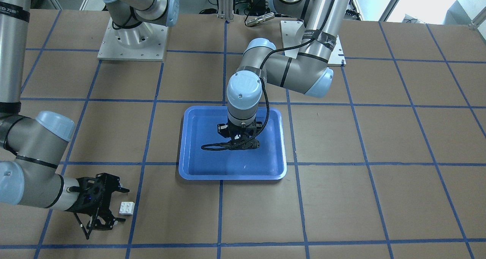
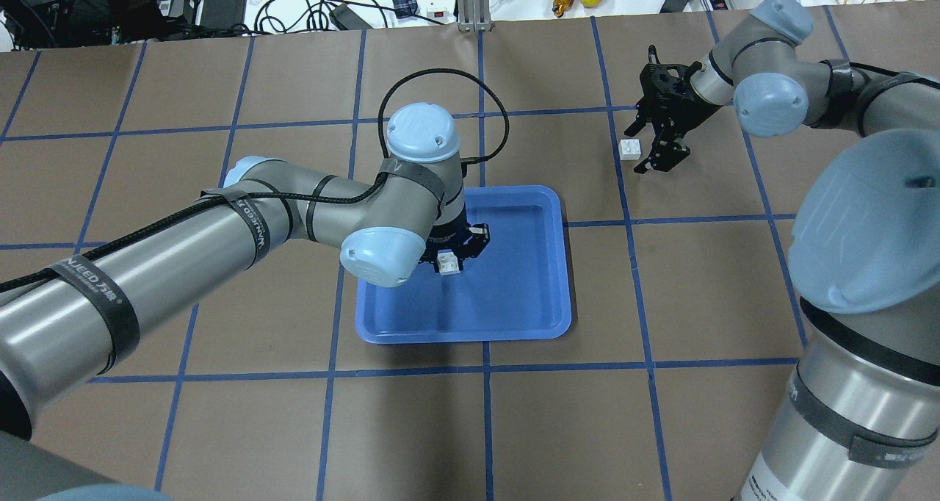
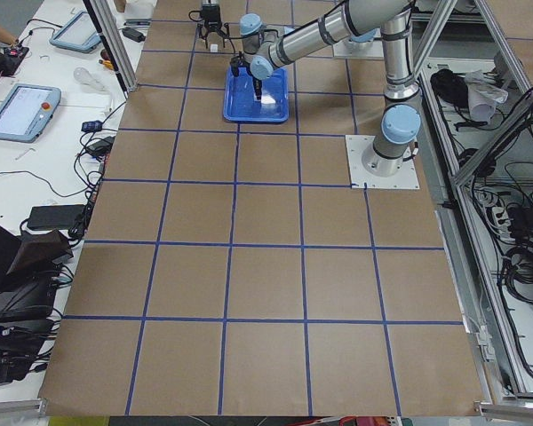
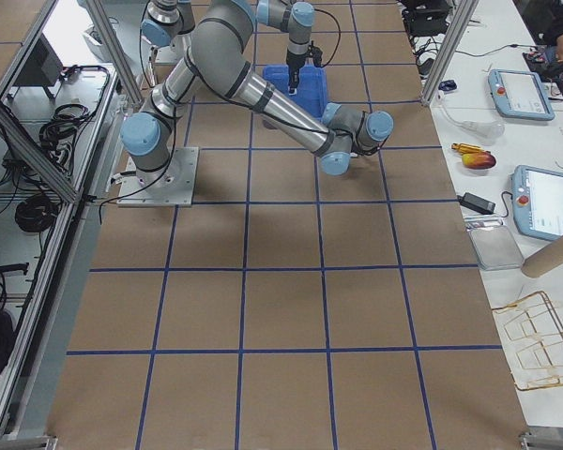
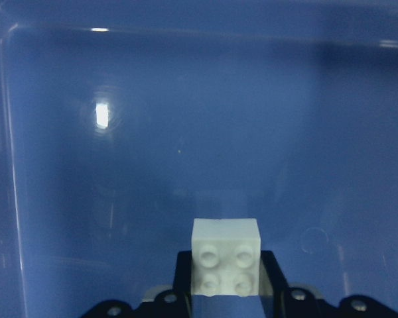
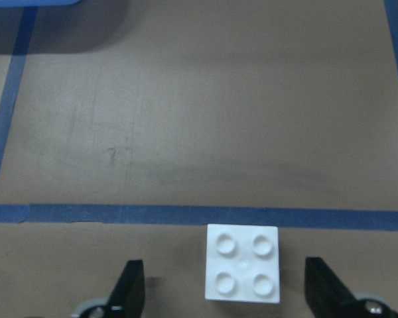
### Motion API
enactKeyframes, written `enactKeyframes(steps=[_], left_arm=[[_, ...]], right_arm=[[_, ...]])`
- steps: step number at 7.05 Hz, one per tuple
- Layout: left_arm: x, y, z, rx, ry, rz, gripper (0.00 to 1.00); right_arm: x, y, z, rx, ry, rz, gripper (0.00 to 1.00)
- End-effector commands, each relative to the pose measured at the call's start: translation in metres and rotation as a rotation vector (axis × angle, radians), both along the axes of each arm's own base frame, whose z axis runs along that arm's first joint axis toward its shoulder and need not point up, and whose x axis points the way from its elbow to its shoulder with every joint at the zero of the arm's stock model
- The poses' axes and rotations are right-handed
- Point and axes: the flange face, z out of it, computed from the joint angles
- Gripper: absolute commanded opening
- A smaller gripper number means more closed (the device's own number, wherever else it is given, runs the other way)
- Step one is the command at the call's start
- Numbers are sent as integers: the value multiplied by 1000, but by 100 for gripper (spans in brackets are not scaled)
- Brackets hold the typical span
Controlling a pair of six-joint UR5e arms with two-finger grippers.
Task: Assemble white blocks and place on blue tray
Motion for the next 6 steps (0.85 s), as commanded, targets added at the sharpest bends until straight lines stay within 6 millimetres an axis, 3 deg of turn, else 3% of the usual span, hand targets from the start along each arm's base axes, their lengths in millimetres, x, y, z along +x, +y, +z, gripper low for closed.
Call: enactKeyframes(steps=[1,3,4,5,6], left_arm=[[-2,1,-3,4,-4,36,66],[-1,-4,14,-35,11,26,67],[14,-23,34,-91,31,20,74],[54,-44,42,-93,43,37,75],[75,-51,49,-87,91,79,77]], right_arm=[[1,2,-1,20,0,-29,85],[1,1,0,23,3,-38,63],[1,1,1,23,5,-41,48],[-1,1,0,26,16,-39,26],[-1,1,1,25,23,-38,8]])
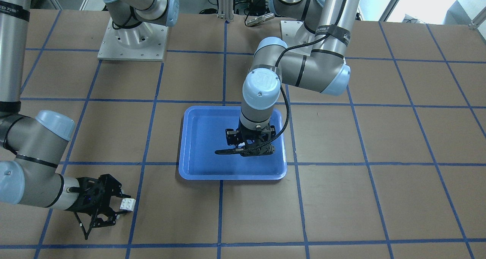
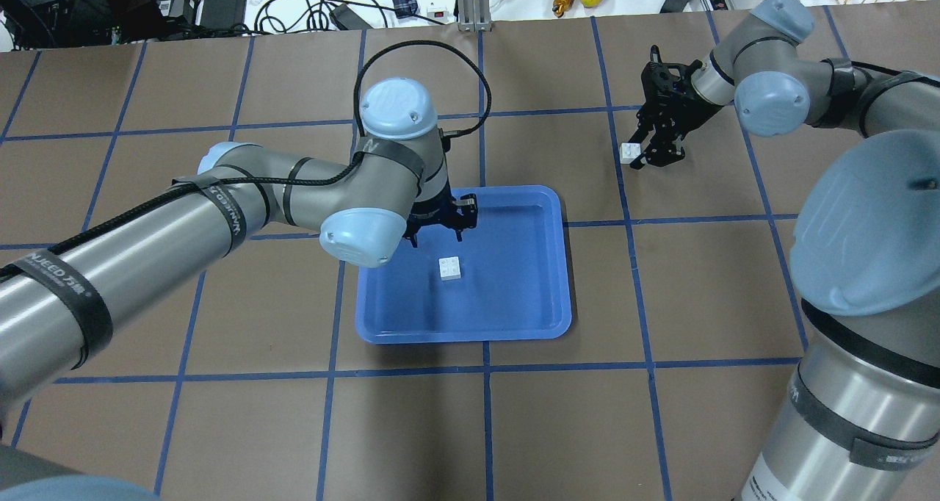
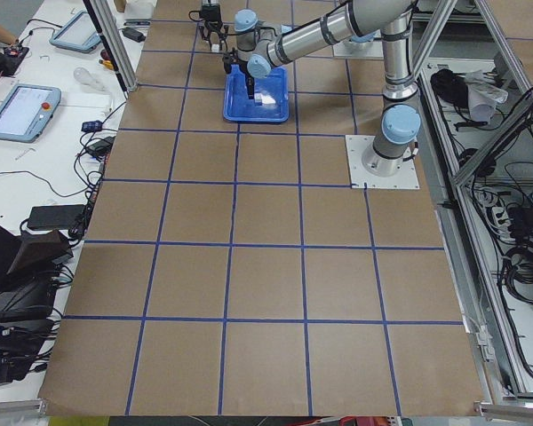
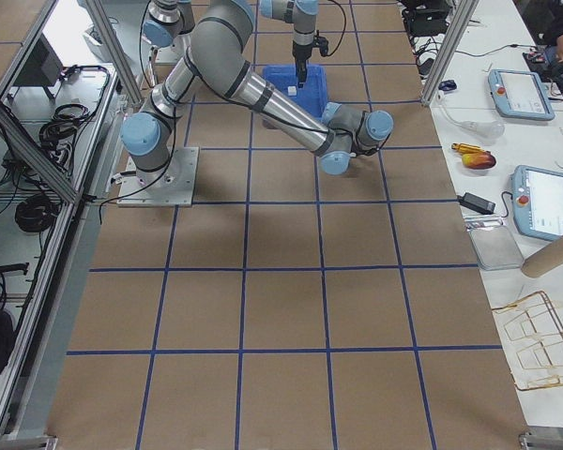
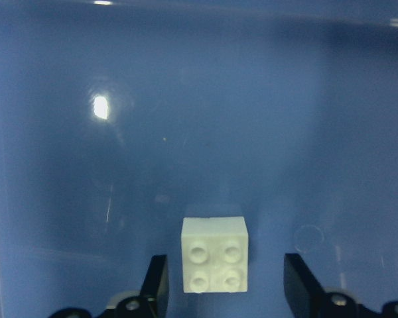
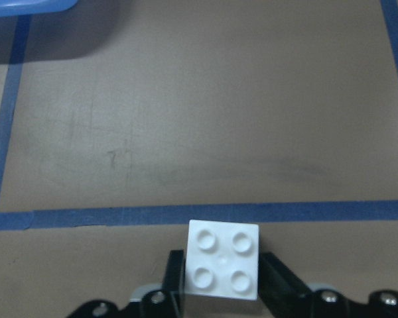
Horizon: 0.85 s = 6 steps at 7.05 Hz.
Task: Assemble white blocks and place on blue tray
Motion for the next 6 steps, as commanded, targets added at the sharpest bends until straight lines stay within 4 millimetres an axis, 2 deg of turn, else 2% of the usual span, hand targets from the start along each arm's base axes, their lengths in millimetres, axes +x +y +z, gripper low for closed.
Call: enactKeyframes(steps=[1,2,3,4,5,6], left_arm=[[46,-18,16,10,94,33,77],[55,-20,17,19,123,50,75],[65,-24,18,28,175,77,52],[64,-14,8,53,208,51,22],[67,-7,-2,71,209,31,19],[66,-1,-8,74,211,-4,16]], right_arm=[[-4,1,2,4,43,6,0],[-4,1,10,-4,57,9,0],[-2,3,33,-21,58,0,0],[0,14,75,-1,53,-53,0],[7,27,96,32,53,-98,0],[23,54,107,49,46,-85,0]])
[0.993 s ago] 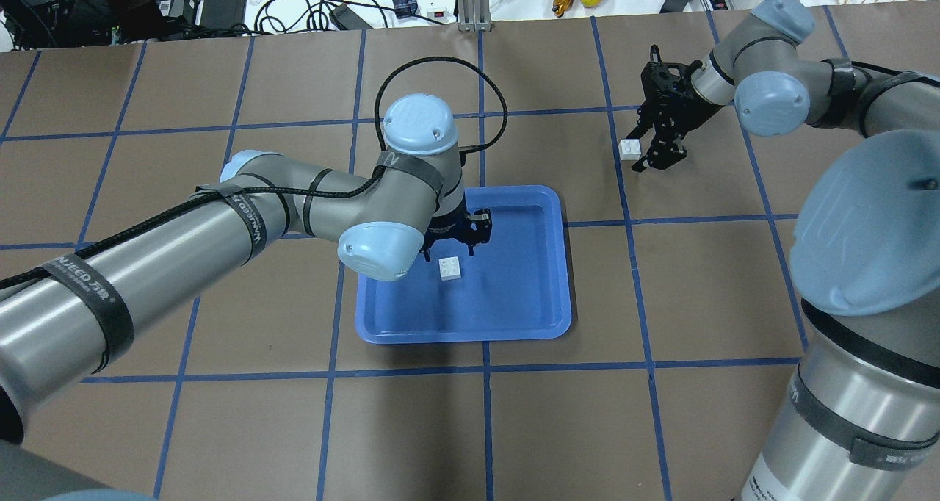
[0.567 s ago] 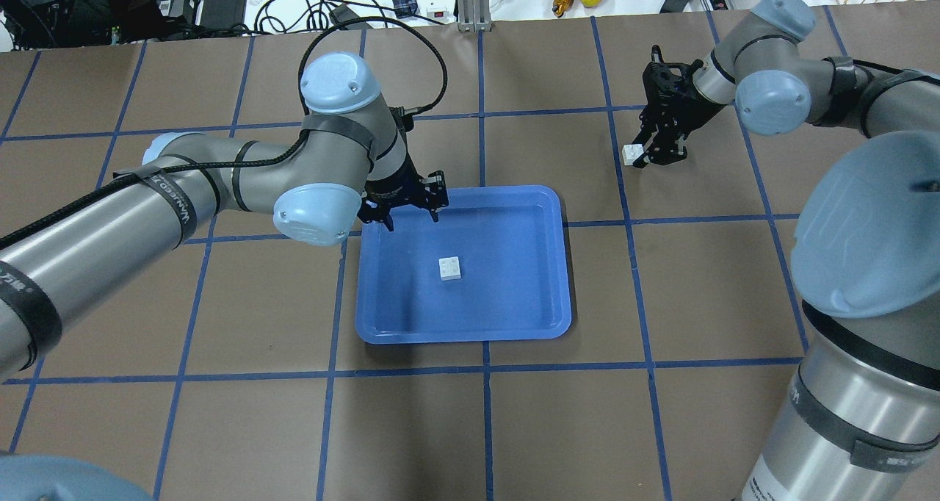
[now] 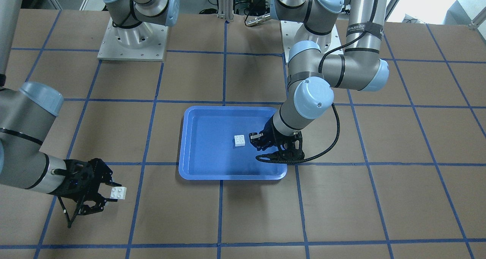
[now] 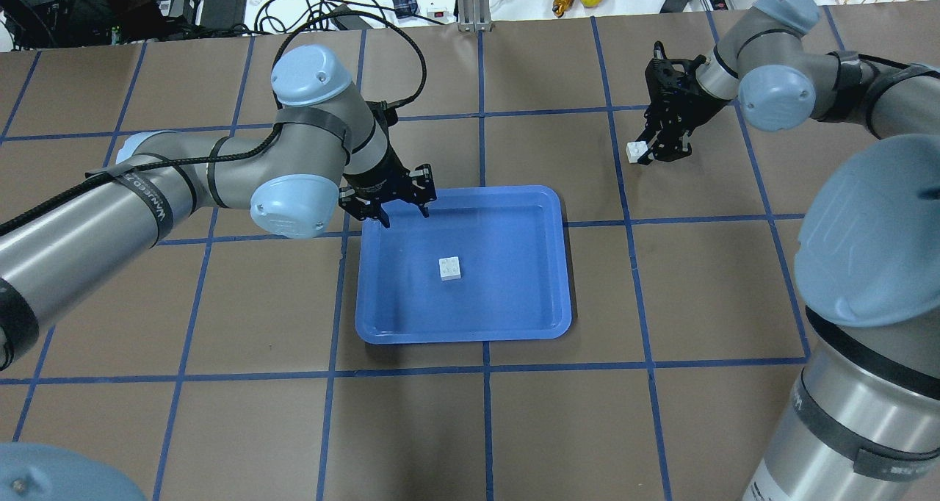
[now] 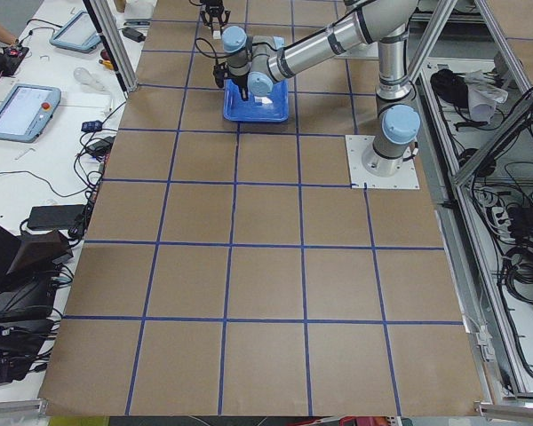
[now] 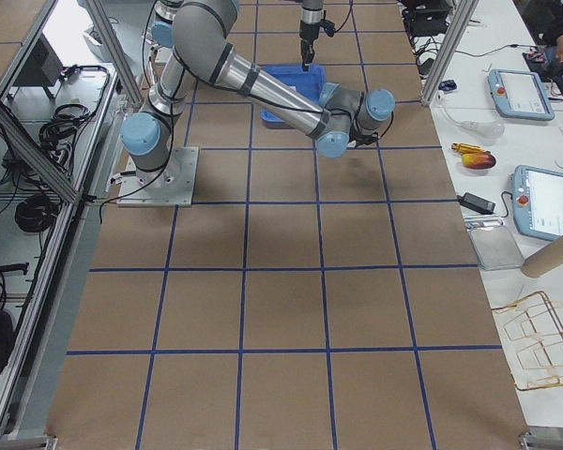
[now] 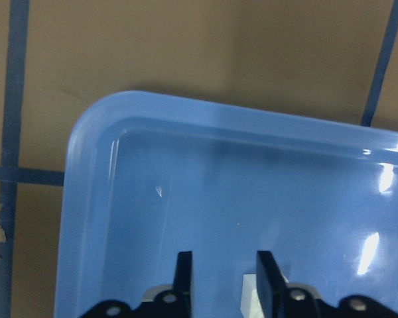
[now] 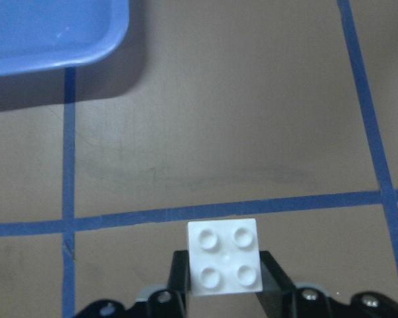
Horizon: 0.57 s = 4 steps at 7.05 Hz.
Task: Assemble white blocks and place on blue tray
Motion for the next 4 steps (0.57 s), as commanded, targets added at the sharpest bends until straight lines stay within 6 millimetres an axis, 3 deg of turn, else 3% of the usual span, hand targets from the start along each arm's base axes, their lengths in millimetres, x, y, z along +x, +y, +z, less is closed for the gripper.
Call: enactKeyframes(steps=[1,2,3,4], left_arm=[[0,12,-14,15,10,-47,10],[-1,13,-16,6,49,-105,7],[-3,14,-16,8,71,-110,7],[-1,23,-27,30,74,-116,7]], right_arm=[[36,70,33,26,-7,5,0],[50,114,47,7,-1,-39,0],[71,148,41,-13,-67,-76,0],[86,161,29,-110,-77,-59,0]])
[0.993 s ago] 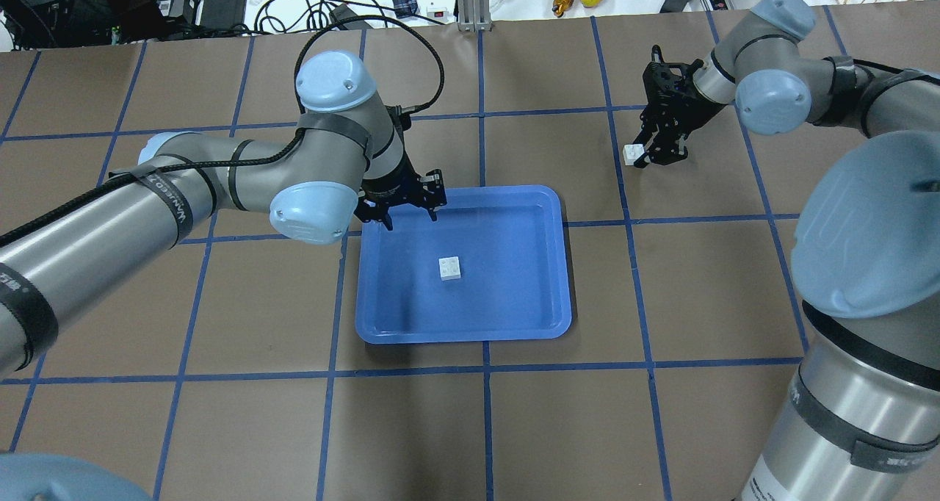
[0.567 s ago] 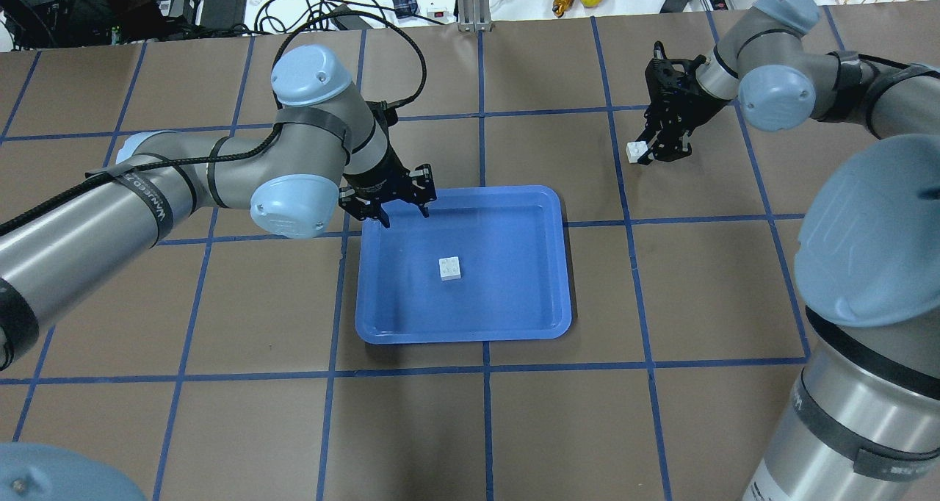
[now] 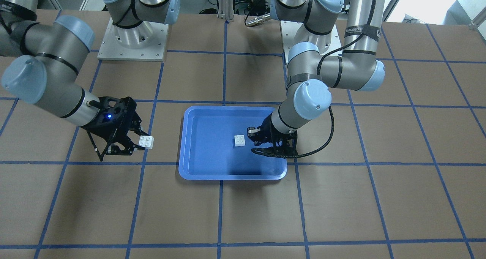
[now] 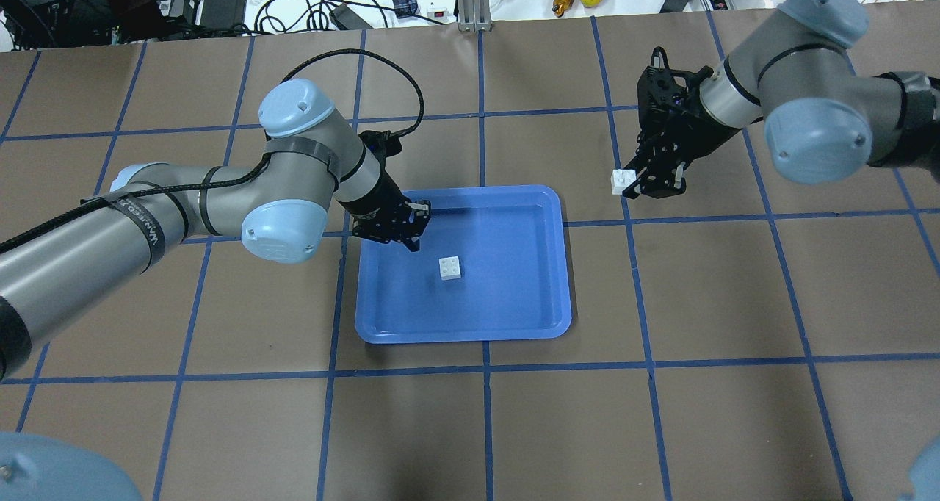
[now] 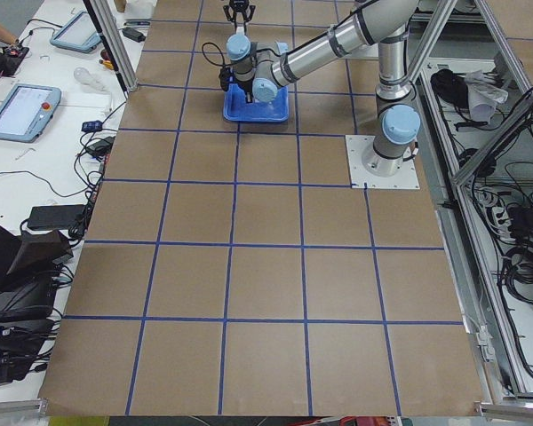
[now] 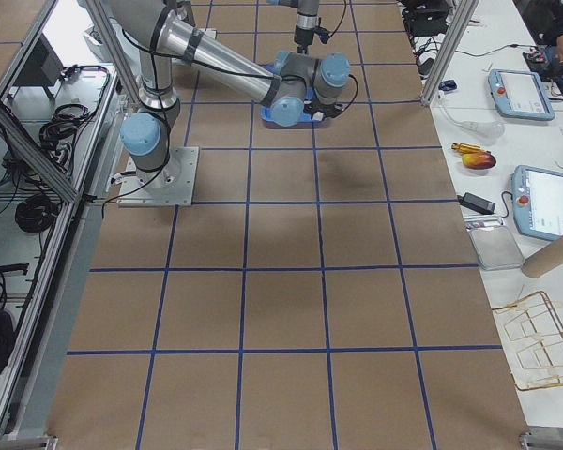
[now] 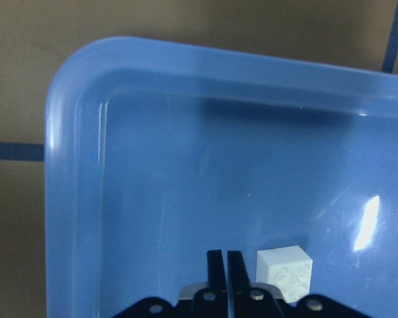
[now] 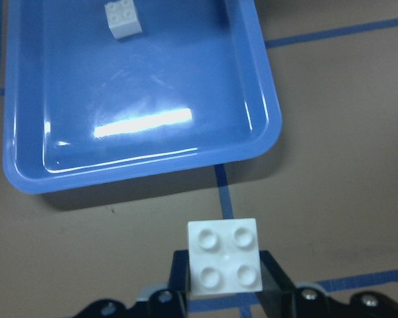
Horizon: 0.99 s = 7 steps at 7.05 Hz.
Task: Assemble white blocks and place on blue tray
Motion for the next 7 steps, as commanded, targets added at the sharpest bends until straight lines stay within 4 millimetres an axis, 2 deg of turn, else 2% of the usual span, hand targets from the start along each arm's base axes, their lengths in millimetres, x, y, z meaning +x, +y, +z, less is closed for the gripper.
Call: enactKeyframes(steps=[1,3,4,6,7], left_arm=[[1,10,-13,2,22,-11,7],[-2,9,-21,17,52,-5,7],[-3,9,-22,20,57,-4,7],[-5,10,-26,31,68,-4,7],[-5,10,-28,36,69,-3,7]], right_arm=[[44,40,-22,-98,-17,33,0],[72,48,-30,-69,-24,64,0],[93,48,-37,-102,-25,108,0],[133,39,-84,-128,-29,150,0],[149,34,-87,-163,-40,94,0]])
